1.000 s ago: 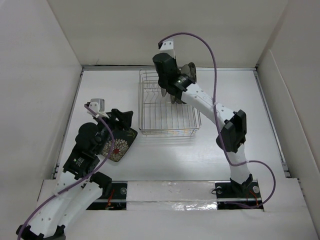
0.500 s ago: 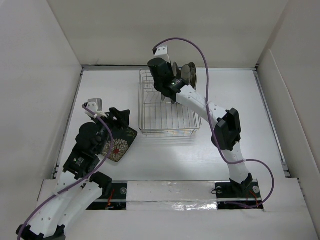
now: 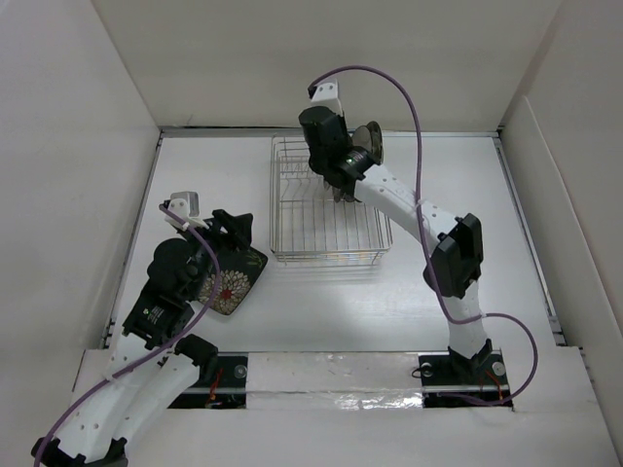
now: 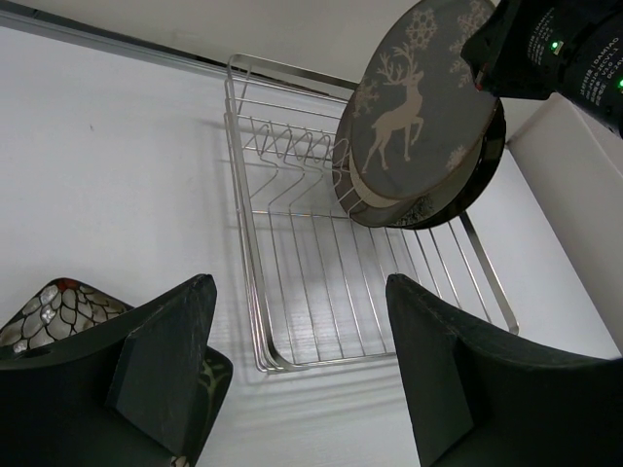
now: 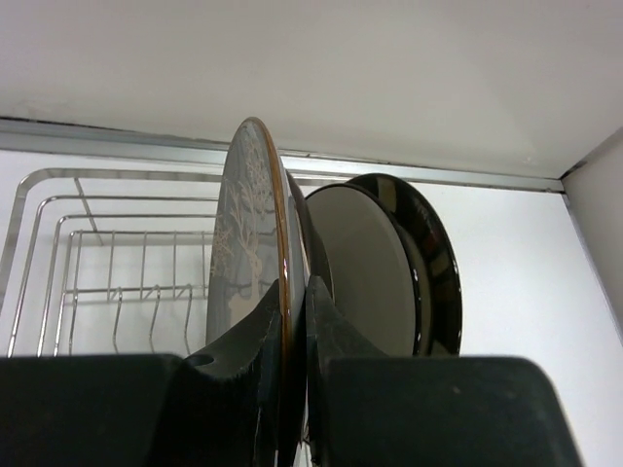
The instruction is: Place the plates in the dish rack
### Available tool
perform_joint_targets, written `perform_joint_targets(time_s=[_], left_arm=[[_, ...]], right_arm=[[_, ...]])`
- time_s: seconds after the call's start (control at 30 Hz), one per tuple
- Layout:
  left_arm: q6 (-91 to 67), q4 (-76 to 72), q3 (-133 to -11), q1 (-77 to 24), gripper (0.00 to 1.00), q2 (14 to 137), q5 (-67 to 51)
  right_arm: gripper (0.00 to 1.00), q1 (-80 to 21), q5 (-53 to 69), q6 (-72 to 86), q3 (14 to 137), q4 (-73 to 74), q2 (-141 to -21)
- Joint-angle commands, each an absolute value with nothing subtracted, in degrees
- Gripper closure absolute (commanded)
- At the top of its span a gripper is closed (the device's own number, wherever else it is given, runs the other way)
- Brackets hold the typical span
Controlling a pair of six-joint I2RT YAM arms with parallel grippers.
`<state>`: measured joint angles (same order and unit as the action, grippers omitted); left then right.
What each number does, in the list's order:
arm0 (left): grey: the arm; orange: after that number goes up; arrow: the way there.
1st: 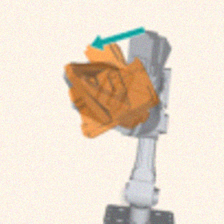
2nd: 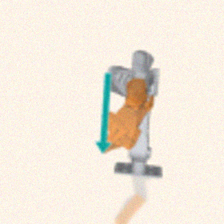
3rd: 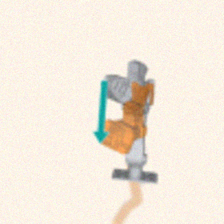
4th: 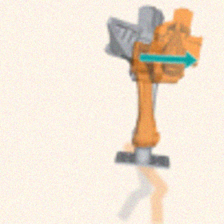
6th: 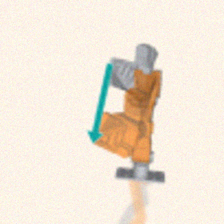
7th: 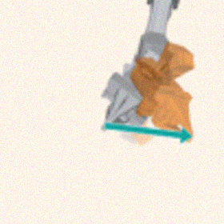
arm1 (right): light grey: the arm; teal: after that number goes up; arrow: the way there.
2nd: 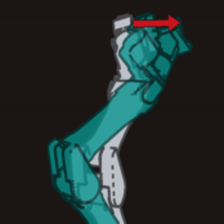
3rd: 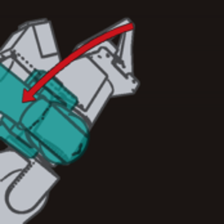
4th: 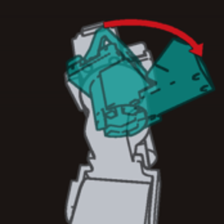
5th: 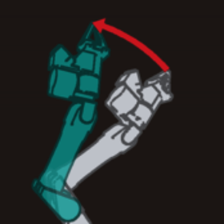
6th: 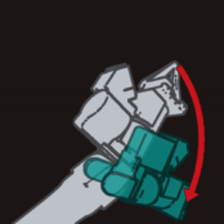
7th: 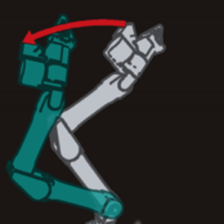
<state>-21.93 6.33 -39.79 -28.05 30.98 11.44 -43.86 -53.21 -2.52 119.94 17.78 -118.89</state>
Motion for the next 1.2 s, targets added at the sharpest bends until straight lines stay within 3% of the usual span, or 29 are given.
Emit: perform_joint_targets(time_s=[0.0,0.77,0.8,0.87,0.9,1.0,1.17], left_arm=[[-22.2,4.3,-41.3,-28.3,0.32,30.6,12.1],[-22.2,3.4,-41.0,-28.3,0.35,32.8,11.8],[-22.5,3.6,-41.0,-28.3,0.35,33.2,11.4],[-23.1,3.8,-41.0,-28.3,0.36,33.9,11.4],[-23.6,3.6,-40.8,-27.1,0.38,34.3,11.2],[-25.9,3.3,-40.4,-25.4,0.41,36.1,10.2],[-32.6,9.0,-42.5,-22.9,0.45,39.7,14.0]], right_arm=[[1.0,-43.2,-55.0,-1.2,120.0,11.1,-115.1],[0.99,-42.7,-45.7,9.0,116.1,11.2,-124.3],[0.94,-42.7,-45.4,9.5,115.8,11.2,-124.0],[0.67,-42.7,-44.3,11.0,114.8,11.2,-123.1],[0.47,-42.7,-43.6,11.2,113.6,10.6,-121.8],[0.18,-42.7,-39.7,12.6,111.9,10.4,-118.1],[0.02,-42.7,-29.6,13.6,106.3,8.5,-109.7]])
